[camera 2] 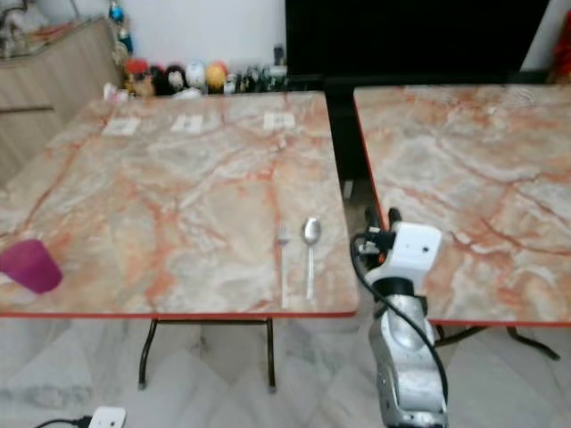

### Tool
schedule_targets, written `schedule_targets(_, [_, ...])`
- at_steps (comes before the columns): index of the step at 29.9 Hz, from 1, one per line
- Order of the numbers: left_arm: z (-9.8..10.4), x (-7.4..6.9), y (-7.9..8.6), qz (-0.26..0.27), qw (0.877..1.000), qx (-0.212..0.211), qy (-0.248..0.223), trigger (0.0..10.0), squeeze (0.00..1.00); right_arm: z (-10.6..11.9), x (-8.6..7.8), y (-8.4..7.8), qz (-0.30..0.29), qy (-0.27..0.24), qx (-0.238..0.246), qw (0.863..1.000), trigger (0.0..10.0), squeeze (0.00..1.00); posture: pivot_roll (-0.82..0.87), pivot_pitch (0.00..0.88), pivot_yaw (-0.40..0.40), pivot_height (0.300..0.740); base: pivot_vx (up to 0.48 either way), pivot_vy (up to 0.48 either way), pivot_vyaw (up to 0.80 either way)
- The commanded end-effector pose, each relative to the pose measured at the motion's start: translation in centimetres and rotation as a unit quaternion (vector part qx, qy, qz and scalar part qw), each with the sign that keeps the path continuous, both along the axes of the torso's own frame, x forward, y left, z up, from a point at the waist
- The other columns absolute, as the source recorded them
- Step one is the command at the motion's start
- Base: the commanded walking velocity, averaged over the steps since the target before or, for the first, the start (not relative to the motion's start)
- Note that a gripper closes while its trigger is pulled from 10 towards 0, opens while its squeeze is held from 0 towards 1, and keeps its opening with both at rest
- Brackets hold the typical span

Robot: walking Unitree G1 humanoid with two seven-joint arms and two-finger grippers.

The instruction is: Setting the table

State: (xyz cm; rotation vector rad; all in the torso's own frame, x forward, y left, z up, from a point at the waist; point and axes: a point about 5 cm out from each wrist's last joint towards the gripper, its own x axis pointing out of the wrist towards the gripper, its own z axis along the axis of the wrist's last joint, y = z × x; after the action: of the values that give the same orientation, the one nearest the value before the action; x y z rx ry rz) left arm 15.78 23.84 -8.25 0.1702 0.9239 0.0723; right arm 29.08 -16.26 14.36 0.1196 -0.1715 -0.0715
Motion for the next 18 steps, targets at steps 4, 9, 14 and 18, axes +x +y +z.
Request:
schedule_targets(4, [-0.3,-0.6,-0.3,-0.001,1.000,0.000,0.006,10.0,0.00,0.2,0.2,0.9,0.018,0.001,0.005,1.000,10.0,0.00,-0.08,0.075,0.017,0.740,0.000,0.000,0.00])
schedule_targets(9, [-0.3,-0.4,-0.5,-0.001,1.000,-0.002,0.004,10.0,0.00,-0.1,0.1,0.9,0.024,0.007,0.006,1.000,10.0,0.00,-0.07,0.089,0.019,0.740,0.000,0.000,0.00])
schedule_targets(14, [-0.3,-0.3,-0.6,-0.003,1.000,-0.004,0.002,10.0,0.00,-0.8,0.1,0.8,0.021,0.027,0.004,0.999,10.0,0.00,-0.07,0.095,0.021,0.740,0.000,0.000,0.00])
schedule_targets(18, [-0.2,-0.2,-0.6,-0.005,1.000,-0.005,0.000,10.0,0.00,-1.2,0.1,0.8,0.029,0.038,-0.002,0.999,10.0,0.00,-0.07,0.094,0.022,0.740,0.205,0.000,0.00])
